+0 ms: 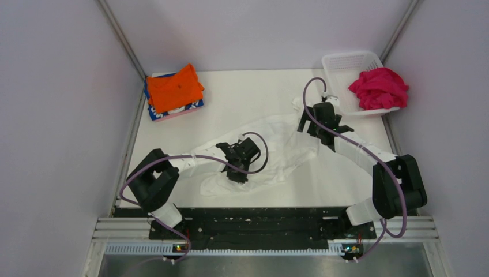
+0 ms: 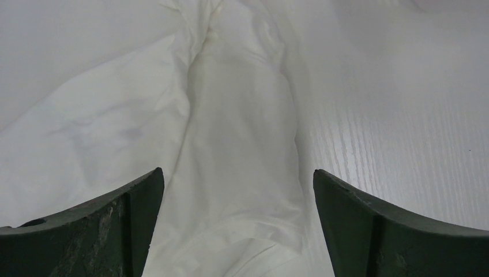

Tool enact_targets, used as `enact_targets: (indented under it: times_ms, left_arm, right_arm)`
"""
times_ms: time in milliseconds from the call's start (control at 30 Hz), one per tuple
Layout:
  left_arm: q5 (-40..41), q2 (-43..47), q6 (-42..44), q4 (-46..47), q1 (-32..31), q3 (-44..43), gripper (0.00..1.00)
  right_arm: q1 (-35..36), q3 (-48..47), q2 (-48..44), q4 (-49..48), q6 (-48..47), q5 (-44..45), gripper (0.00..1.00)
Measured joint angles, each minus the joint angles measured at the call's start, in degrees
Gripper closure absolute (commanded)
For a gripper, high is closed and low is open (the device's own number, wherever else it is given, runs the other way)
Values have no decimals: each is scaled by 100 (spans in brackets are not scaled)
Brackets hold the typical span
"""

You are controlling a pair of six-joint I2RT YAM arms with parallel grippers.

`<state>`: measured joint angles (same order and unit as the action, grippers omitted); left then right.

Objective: Fold and stack the t-shirts
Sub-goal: Flatten out the tshirt

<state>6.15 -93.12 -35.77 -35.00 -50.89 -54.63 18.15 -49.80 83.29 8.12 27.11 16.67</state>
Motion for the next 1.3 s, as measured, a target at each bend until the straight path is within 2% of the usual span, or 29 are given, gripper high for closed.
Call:
enact_targets:
  times_ms: [100,400,733,900,1167,1300]
  left_arm:
    - [37,-2,-9,2,0,-2,100]
    - [256,155,-31,-13,0,-2,100]
    - [1248,1665,20,35,118,-319,100]
    - [1460,1727,94,136,717,-485,100]
    - [1268,1753,144,326,1790,-485,100]
    - [1152,1764,219,415,2057,-485,100]
  right_arm:
    - [-2,35,-48,9,0,2,1]
    - [-15,35,-170,-4,-61,2,1]
    - [-33,-70,-136,-157,-468,-251,1]
    - [-35,-855,503,-337,-833,-407,2]
    - [-35,-2450,2208,-321,-1261,-212,8]
    - [-46,-2608,2691,-223,-1287,0,10]
